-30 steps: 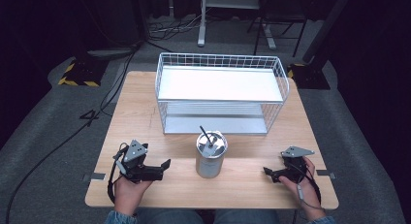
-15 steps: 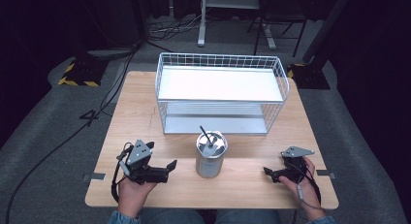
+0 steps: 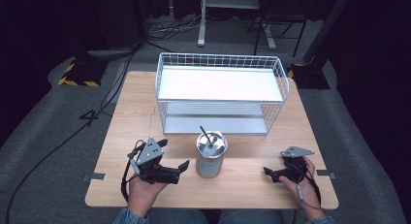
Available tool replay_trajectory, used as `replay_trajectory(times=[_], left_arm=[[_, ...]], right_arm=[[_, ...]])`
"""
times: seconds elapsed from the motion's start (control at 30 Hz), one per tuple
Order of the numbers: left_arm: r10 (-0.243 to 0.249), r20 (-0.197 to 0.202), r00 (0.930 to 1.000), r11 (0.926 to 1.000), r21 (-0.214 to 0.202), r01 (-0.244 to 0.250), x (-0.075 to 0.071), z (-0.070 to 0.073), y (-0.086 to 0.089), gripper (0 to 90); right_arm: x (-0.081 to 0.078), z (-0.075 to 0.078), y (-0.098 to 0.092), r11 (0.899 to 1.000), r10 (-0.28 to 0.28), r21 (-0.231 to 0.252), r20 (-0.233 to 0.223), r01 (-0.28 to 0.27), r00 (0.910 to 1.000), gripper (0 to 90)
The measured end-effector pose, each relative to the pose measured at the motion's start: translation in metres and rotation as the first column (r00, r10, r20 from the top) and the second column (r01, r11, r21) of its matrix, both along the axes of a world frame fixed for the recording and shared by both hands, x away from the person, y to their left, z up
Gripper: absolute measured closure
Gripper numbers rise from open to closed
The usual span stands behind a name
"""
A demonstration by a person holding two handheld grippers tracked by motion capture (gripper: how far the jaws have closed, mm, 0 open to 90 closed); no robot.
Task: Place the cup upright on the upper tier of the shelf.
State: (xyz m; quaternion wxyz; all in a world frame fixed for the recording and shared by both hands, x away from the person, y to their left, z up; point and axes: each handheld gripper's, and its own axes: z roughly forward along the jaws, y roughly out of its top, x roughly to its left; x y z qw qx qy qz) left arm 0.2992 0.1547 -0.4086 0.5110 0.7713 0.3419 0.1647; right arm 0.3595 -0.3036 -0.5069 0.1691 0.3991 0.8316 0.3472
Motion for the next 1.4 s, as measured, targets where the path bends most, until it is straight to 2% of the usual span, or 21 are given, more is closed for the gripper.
replay_trajectory(times=[0.3,0.53,0.7,0.97,1.23,1.4], left_arm=[[-0.060,0.004,0.9982,0.9982,-0.004,0.060,0.006,0.000,-0.019,0.0],[-0.112,-0.003,0.9937,0.9937,-0.002,0.112,0.010,-0.002,-0.034,0.0],[-0.131,-0.008,0.9913,0.9914,-0.003,0.131,0.014,-0.003,-0.041,0.0],[-0.147,-0.017,0.9890,0.9892,0.001,0.147,0.019,-0.008,-0.053,0.0],[-0.157,-0.018,0.9874,0.9876,-0.011,0.157,0.025,-0.011,-0.067,0.0],[-0.140,-0.013,0.9901,0.9900,-0.016,0.140,0.030,-0.014,-0.073,0.0]], right_arm=[[0.000,0.000,0.000,1.000,0.000,0.000,0.000,0.000,1.0000,0.1],[0.000,0.000,0.000,1.000,0.000,0.000,0.000,0.000,1.0000,0.1],[0.000,0.000,0.000,1.000,0.000,0.000,0.000,0.000,1.0000,0.2],[0.000,0.000,0.000,1.000,0.000,0.000,0.000,0.000,1.0000,0.1],[0.000,0.000,0.000,1.000,0.000,-0.001,0.000,0.000,1.0000,0.1],[0.000,0.000,0.000,1.000,0.000,-0.001,0.000,0.000,1.0000,0.1]])
